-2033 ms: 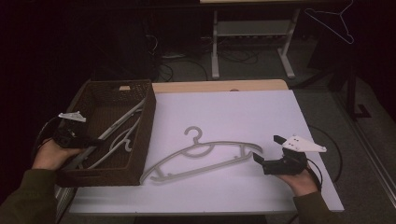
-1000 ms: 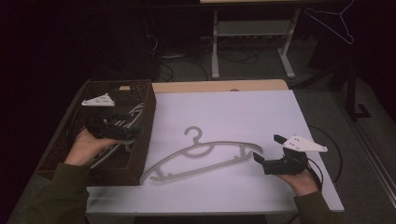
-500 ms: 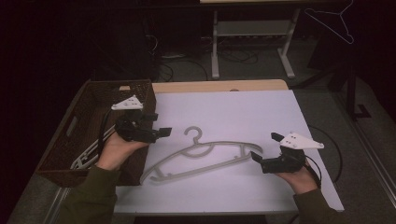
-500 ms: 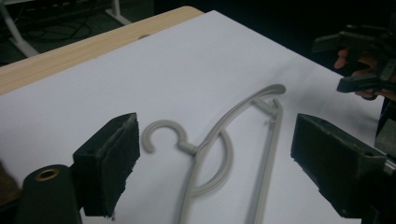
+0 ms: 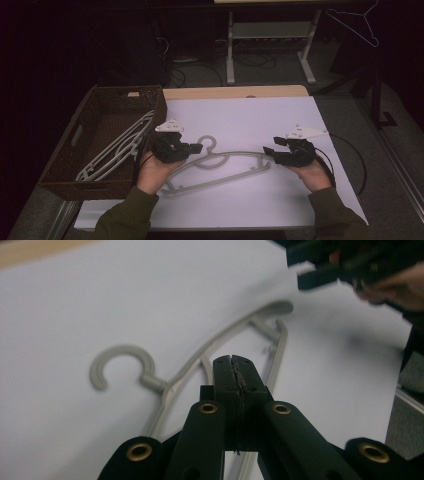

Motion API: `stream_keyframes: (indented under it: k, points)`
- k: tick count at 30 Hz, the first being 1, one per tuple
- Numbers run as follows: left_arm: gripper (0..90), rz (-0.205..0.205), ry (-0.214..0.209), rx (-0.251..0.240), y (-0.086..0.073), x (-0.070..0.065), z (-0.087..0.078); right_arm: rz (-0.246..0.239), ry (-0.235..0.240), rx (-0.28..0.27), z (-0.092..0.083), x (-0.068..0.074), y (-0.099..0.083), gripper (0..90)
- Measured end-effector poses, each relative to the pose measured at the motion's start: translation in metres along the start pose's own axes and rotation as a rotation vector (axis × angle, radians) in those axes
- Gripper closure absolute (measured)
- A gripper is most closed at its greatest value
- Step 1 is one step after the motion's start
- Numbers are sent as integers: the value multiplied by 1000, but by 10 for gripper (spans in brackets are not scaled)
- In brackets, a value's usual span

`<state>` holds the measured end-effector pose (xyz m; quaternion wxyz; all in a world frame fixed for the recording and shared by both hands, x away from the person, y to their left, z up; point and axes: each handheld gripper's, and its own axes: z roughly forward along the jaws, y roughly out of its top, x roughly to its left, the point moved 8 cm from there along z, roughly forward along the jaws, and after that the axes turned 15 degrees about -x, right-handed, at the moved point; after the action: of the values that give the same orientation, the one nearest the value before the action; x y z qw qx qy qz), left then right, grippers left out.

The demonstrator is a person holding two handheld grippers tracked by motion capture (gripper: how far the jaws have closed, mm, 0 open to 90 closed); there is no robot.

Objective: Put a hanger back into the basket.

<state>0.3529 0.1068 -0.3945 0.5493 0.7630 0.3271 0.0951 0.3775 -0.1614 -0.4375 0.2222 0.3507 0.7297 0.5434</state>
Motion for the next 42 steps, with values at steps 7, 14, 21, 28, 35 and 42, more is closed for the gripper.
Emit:
stream_keyframes:
  k: [7, 14, 21, 28, 35, 42]
  points:
    - [900, -15, 20, 82, -37, 1, 11, -12, 16, 122, 32, -3, -12, 662]
    - [899, -19, 23, 137, -59, 6, 17, -72, 62, 224, 52, -1, -27, 633]
    - [888, -27, 32, 150, -66, 10, 19, -127, 91, 308, 65, 0, -39, 657]
    - [865, -36, 37, 159, -69, 12, 19, -160, 115, 345, 66, 3, -46, 688]
    - [865, -39, 39, 152, -68, 13, 18, -173, 91, 367, 57, -7, -48, 688]
    - [878, -39, 39, 156, -68, 13, 18, -156, 13, 378, 30, -39, -55, 681]
